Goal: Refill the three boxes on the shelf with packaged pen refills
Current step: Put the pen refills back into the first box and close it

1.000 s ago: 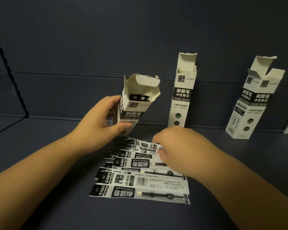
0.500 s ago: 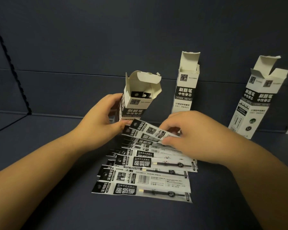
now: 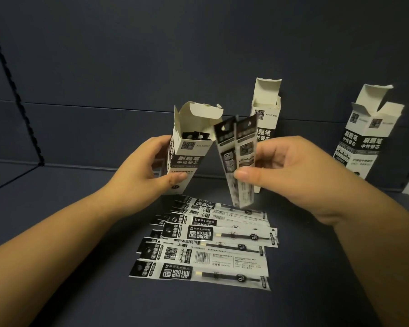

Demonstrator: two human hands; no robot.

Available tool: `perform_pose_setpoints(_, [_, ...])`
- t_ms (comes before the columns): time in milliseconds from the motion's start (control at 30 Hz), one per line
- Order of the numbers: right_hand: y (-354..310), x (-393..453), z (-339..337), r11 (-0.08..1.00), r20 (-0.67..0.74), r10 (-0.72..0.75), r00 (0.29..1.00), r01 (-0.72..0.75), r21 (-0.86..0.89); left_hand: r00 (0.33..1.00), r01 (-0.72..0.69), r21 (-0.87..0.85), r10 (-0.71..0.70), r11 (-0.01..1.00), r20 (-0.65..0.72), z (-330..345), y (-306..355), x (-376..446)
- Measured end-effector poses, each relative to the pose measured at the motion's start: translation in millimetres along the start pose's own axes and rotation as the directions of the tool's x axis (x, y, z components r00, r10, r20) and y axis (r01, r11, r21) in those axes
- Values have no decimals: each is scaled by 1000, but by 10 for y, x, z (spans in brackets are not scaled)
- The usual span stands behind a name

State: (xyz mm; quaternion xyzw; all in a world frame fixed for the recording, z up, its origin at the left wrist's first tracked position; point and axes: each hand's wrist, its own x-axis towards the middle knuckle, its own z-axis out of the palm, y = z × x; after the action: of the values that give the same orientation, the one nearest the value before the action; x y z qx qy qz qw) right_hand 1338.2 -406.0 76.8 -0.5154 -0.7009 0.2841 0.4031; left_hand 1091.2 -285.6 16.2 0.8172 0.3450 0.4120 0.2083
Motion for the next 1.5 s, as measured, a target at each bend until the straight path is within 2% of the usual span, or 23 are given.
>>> perform_pose_setpoints(233, [12,13,18,947,-125,-25,992,63,314,1000,8,-25,-7,1000,17,3,26,-3])
perform_pose_setpoints(467, [-19,21,115,915,-212,-68,975,145,376,1000,-2,-14,3,1000,11,7,20,7])
perform_pose_setpoints(733, [-90,-4,172,812,-329,-142,934,300,501,999,-43,18,43,999,12,19,28,-8])
perform_pose_setpoints(1133, [-204,-35,163,683,-580,-137,803,501,532,995,-91,90,88,992,36,38,27,-8])
perform_pose_setpoints(1333, [-165,-11,168,690,-617,-187,764,550,471,994,-101,130,94,986,58,37,53,-7])
perform_pose_setpoints(1500, [-127,5,171,737,-615,-251,747,560,380,991,-122,152,113,981,72,40,59,-15])
